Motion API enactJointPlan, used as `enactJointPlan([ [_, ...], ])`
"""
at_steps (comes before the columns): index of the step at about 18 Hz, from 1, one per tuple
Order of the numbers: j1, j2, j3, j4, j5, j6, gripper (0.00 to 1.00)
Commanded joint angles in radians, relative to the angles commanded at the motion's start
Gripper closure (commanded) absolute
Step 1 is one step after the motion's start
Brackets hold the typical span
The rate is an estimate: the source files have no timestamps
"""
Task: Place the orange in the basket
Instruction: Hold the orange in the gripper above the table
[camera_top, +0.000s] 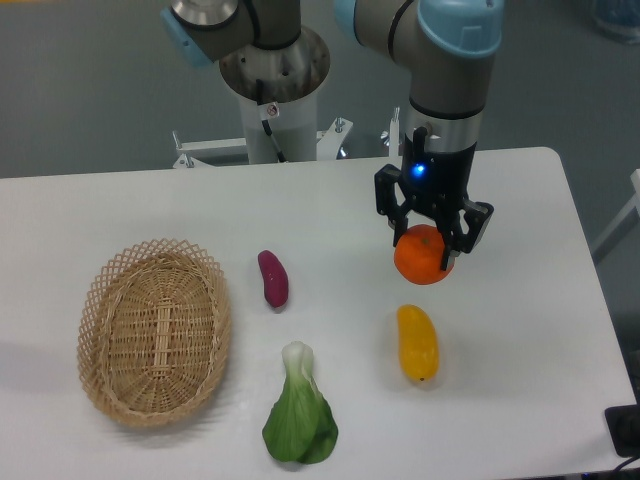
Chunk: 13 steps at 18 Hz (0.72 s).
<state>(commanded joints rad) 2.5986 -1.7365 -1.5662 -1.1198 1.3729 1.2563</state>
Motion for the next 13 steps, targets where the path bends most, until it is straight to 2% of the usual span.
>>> enactJointPlan([
  [13, -0.003, 0.009, -0.012, 0.000, 0.005, -0.008, 0.44],
])
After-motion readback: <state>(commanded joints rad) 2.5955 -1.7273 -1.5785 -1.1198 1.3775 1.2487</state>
